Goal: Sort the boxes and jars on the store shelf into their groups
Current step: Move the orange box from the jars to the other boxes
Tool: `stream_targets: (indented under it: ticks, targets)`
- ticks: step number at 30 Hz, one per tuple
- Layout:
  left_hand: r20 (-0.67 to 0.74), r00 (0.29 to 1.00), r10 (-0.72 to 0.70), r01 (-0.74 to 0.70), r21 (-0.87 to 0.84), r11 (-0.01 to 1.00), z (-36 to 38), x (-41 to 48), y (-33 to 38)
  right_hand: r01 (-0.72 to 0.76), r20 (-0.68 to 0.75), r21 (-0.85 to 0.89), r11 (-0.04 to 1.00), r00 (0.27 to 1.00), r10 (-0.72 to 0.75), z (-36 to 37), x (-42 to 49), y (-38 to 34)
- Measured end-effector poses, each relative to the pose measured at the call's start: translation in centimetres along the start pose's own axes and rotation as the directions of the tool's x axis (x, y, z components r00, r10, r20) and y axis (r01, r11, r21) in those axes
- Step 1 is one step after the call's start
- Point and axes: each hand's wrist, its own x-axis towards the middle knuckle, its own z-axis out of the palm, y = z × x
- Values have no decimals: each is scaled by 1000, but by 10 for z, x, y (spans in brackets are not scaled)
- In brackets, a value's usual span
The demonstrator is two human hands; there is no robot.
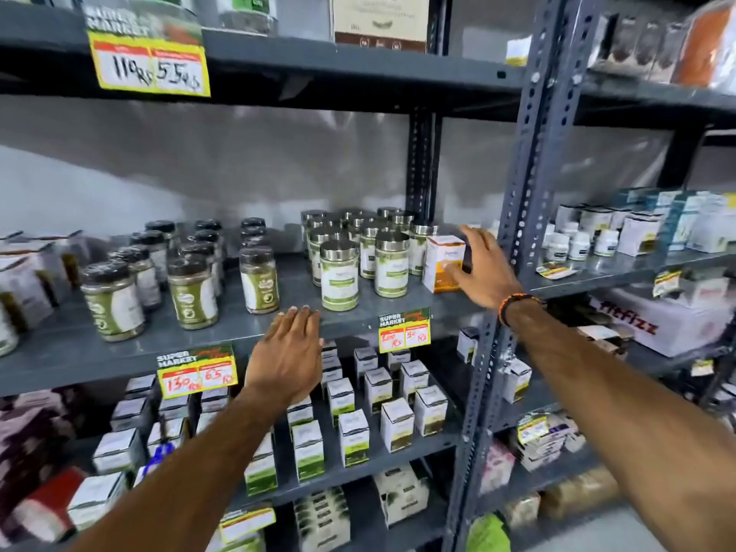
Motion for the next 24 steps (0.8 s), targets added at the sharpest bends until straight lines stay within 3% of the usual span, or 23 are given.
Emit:
stream_targets:
  ticks: [8, 17, 24]
  targets:
    - [-105, 994, 3, 0, 36, 999, 6, 2, 2, -41, 97, 37, 998, 995, 37, 33, 18, 10]
    - [-72, 997, -6, 8, 34, 999, 4, 0, 3, -26, 11, 117, 993, 1000, 25, 31, 10, 16]
    - [-16, 999, -31, 31, -42, 999, -38, -18, 16, 14, -30, 129, 991, 999, -10, 4, -38, -12]
